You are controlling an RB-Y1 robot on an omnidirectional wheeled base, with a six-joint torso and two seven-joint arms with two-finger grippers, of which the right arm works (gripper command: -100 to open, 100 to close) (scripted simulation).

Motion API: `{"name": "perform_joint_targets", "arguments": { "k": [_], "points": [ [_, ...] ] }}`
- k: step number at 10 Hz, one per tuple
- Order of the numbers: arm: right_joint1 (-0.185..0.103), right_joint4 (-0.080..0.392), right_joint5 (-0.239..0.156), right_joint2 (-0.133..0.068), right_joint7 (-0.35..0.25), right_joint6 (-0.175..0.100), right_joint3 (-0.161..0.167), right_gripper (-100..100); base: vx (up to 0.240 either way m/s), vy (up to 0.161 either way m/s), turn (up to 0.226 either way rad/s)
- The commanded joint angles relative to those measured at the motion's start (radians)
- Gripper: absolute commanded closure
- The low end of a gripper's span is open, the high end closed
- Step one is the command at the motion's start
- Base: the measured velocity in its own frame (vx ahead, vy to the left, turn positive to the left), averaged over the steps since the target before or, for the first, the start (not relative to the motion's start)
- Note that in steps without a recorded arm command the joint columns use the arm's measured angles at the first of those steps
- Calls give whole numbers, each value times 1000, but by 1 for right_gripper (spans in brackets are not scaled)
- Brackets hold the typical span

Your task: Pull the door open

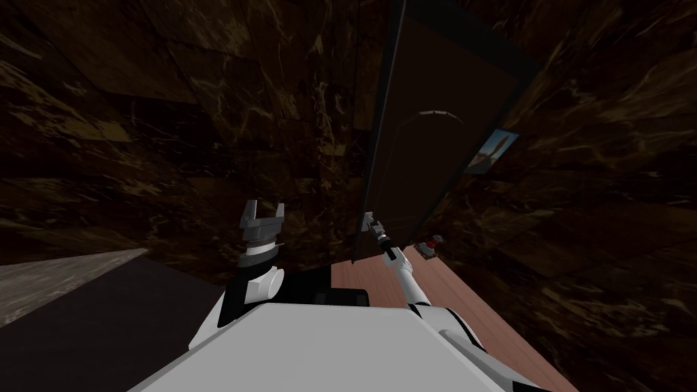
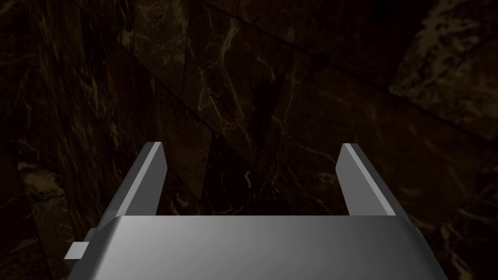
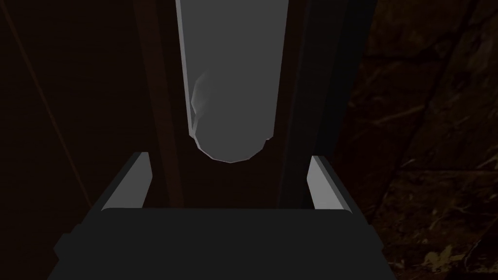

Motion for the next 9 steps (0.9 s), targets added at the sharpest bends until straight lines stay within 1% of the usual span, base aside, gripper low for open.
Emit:
{"name": "perform_joint_targets", "arguments": {
  "k": [1,2,3,4,5,6,9],
  "points": [
    [4,-7,-23,5,28,23,-16,-100,46,-39,187],
    [5,-7,-35,8,43,33,-26,-100,48,-37,227],
    [7,-8,-57,13,70,50,-43,-100,56,-46,309],
    [8,-8,-71,16,87,61,-54,-100,73,-64,304],
    [0,4,-62,15,78,47,-49,-100,34,-35,56],
    [0,4,-62,15,78,47,-49,100,-6,5,-50],
    [0,4,-62,15,78,47,-49,100,-6,8,-4]
  ]
}}
